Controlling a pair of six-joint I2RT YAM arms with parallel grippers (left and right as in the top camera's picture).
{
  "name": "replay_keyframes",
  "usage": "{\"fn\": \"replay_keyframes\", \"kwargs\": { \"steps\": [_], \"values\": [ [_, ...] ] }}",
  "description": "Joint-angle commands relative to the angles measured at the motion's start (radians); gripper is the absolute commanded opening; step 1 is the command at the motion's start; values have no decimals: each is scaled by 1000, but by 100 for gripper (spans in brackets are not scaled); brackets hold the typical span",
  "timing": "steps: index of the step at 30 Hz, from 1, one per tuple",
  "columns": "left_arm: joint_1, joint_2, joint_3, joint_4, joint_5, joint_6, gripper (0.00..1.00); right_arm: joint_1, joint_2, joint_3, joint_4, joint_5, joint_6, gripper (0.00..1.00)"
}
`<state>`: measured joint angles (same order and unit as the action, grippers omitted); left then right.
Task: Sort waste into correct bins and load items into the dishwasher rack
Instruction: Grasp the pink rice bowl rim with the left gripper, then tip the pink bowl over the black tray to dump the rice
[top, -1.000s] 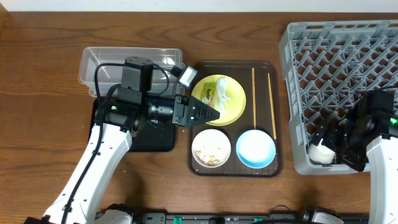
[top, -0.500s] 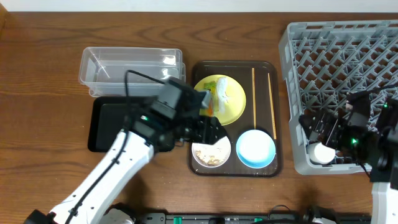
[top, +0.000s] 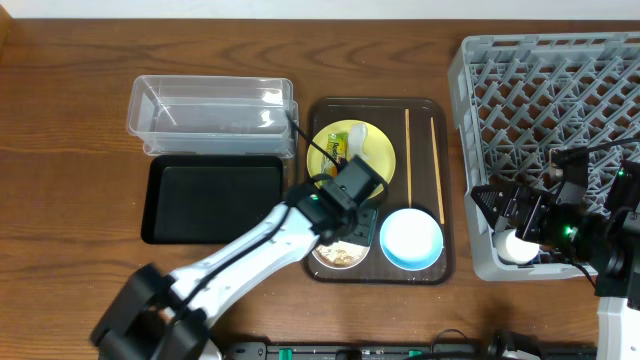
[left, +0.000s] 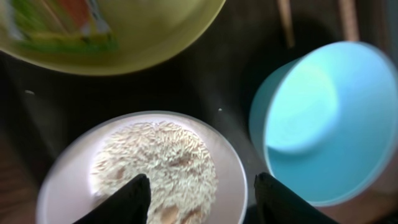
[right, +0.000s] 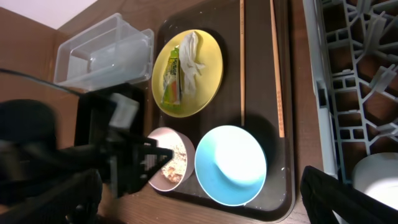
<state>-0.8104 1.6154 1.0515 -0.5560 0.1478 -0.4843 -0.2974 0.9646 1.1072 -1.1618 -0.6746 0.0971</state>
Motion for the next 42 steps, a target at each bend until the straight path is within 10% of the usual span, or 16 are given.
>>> {"fn": "replay_keyframes", "kwargs": {
  "steps": [1,15,23,35,42],
  "values": [
    [-20,35,13,23,-36,-43,53,-8,-3,14,-2,-22,-17,99],
    [-98,150,13,50,-92,-75,35,-8,-3,14,-5,-22,-16,99],
    [-99,170,18,44,-85,-75,6,-8,-3,14,-8,-22,-16,99],
    [-50,122,208,-208,-57,-47,6,-8,-3,14,-9,-21,-17,99],
    [177,-26,209,-239,282,68,6,-8,-3,14,-10,-13,-17,99]
  ]
}}
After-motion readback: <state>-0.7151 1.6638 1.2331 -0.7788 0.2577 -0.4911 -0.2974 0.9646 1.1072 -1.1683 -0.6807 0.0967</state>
